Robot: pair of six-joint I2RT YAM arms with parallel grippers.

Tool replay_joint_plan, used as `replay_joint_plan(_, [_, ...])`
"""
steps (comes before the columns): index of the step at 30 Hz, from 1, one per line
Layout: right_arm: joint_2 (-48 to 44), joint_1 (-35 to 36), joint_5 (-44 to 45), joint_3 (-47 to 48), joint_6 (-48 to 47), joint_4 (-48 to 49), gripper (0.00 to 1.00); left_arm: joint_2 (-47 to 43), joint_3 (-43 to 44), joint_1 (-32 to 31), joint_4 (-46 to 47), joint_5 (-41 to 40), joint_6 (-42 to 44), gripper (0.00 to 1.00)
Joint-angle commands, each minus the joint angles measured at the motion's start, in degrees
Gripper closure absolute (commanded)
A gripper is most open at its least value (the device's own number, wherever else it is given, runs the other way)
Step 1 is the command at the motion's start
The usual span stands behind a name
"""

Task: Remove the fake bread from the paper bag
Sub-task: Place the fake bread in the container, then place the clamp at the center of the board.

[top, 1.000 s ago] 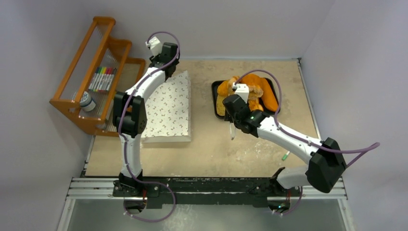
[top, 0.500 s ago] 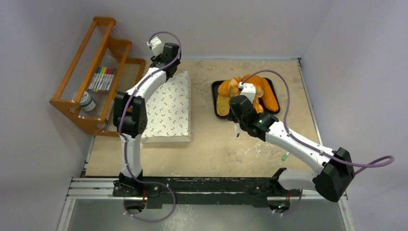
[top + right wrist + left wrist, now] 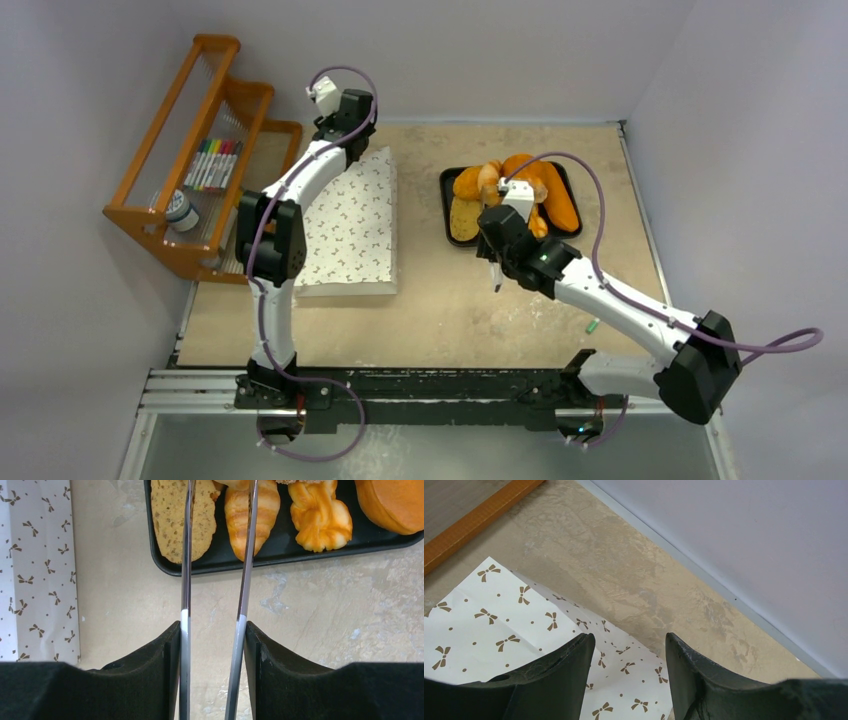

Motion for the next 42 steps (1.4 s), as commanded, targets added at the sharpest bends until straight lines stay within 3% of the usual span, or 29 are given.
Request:
replay_joint_plan(1, [-2.1, 1.16, 2.29, 0.12, 1.71, 0.57, 0.53, -1.98, 2.15, -0.3, 1.67, -1.24, 0.31, 0.45])
replay_joint_plan(19, [-3.69, 5.05, 5.83, 1.85, 4.24, -3.11, 0.53, -2.21, 2.28, -0.32, 1.63, -1.38, 0.41, 0.45])
replay_joint_plan(36, [3.48, 21.14, 14.56, 13.46, 8.37, -9.96, 0.53, -6.71, 0.04, -0.31, 2.11, -3.28, 2.13, 0.45])
replay_joint_plan(42, [7.57, 23.56, 13.39, 14.66, 7.23, -6.87, 0.54, -12.07, -5.55, -0.28, 4.55, -3.57, 1.91, 0.45])
